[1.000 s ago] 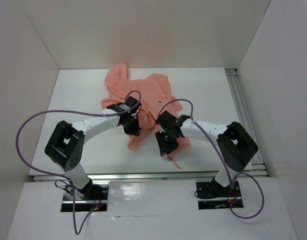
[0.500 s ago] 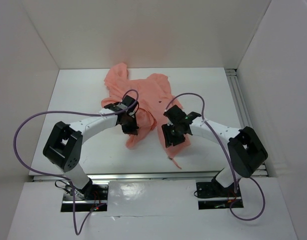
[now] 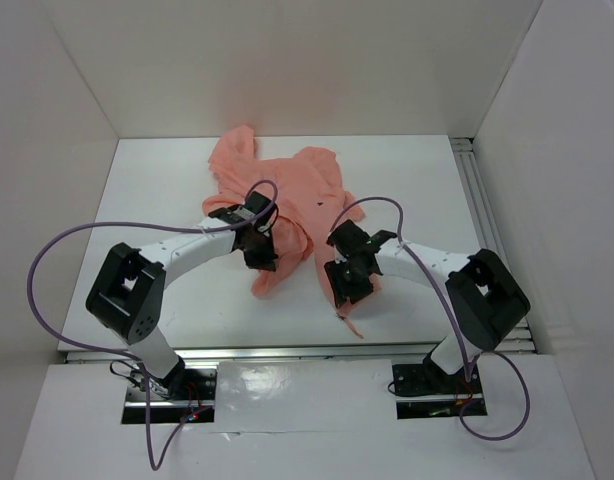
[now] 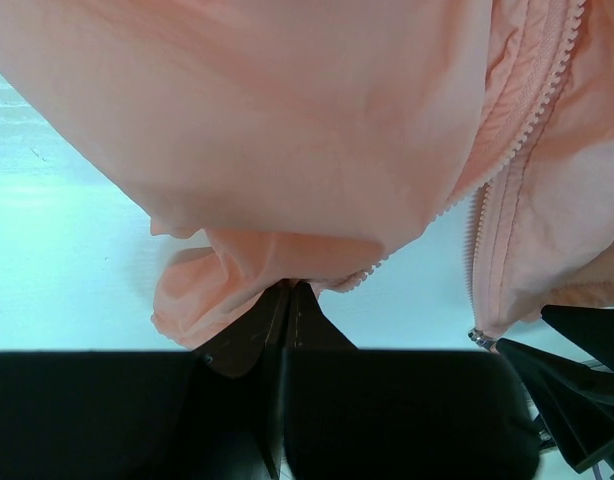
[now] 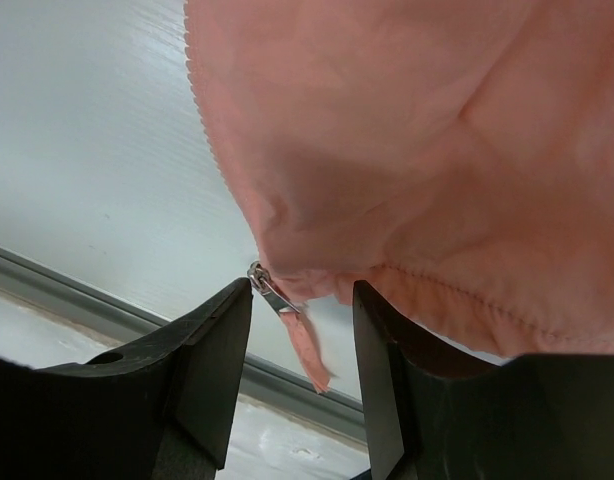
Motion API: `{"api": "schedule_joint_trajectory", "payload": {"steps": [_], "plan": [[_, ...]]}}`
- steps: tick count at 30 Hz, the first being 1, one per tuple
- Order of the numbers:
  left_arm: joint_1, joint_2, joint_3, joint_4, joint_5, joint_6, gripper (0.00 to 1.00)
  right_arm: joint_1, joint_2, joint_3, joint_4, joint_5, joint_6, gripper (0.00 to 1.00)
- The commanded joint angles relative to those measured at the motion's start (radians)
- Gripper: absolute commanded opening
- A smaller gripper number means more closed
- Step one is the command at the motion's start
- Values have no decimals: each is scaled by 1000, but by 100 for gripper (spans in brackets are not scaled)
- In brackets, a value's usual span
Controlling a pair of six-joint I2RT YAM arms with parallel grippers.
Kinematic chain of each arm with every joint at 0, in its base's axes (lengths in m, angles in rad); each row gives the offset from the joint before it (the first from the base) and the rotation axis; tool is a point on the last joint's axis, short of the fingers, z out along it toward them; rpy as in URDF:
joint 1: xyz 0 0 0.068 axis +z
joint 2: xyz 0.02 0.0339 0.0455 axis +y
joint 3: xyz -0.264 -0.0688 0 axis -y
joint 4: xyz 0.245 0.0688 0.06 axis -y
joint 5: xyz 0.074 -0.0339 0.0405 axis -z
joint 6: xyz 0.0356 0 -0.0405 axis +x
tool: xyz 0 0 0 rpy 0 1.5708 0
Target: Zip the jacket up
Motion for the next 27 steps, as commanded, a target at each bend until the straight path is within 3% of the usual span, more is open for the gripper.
{"api": "schedule_joint_trajectory", "payload": {"steps": [1, 14, 22, 27], "plan": [[-12, -36, 4, 4, 14, 2, 0, 13, -2, -5, -32, 8, 4, 53], [-21, -16, 4, 14, 23, -7, 0, 88, 86, -49, 6, 83, 62, 54], [-21, -16, 4, 14, 23, -7, 0, 89, 85, -71, 16, 123, 99, 35], [-21, -16, 4, 14, 23, -7, 0, 89, 67, -60, 45, 63, 99, 30]]}}
